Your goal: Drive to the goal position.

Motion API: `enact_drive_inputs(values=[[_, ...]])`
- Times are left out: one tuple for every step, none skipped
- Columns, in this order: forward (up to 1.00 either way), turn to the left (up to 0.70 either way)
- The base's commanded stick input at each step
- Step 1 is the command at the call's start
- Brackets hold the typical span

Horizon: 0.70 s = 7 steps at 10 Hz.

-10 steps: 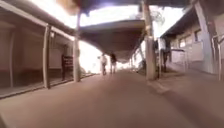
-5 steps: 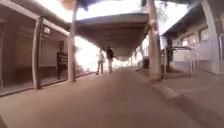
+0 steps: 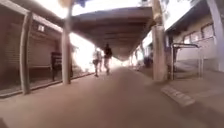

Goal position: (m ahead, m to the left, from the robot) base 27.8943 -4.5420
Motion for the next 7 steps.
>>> enact_drive_inputs(values=[[0.85, 0.0], [0.85, 0.0], [0.85, 0.0], [0.85, 0.0], [0.85, 0.0], [0.85, 0.0], [0.85, 0.0]])
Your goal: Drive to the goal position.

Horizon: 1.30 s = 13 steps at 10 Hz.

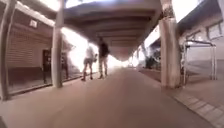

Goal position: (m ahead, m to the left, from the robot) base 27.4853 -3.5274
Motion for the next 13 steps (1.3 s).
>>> enact_drive_inputs(values=[[0.85, 0.0], [0.85, 0.0], [0.85, 0.0], [0.85, 0.0], [0.85, 0.0], [0.85, 0.0], [0.85, 0.0], [0.85, 0.0], [0.85, 0.0], [0.85, 0.0], [0.85, 0.0], [0.85, 0.0], [0.85, 0.0]])
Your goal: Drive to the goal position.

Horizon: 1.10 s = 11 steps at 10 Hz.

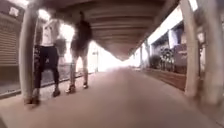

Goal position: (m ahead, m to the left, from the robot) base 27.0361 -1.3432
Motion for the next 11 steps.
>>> enact_drive_inputs(values=[[0.85, 0.0], [0.85, 0.0], [0.85, 0.0], [0.85, 0.0], [0.85, 0.0], [0.85, 0.0], [0.85, 0.0], [0.85, 0.0], [0.85, 0.0], [0.85, 0.0], [0.85, 0.0]])
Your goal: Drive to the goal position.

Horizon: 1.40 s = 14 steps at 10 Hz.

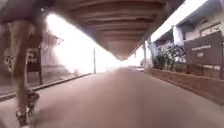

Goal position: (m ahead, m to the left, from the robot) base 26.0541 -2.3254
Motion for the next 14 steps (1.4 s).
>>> enact_drive_inputs(values=[[0.85, 0.0], [0.85, 0.0], [0.85, 0.0], [0.85, 0.0], [0.85, 0.0], [0.85, 0.0], [0.85, 0.0], [0.85, 0.0], [0.85, 0.0], [0.85, 0.0], [0.85, 0.0], [0.85, 0.0], [0.85, 0.0], [0.85, 0.0]])
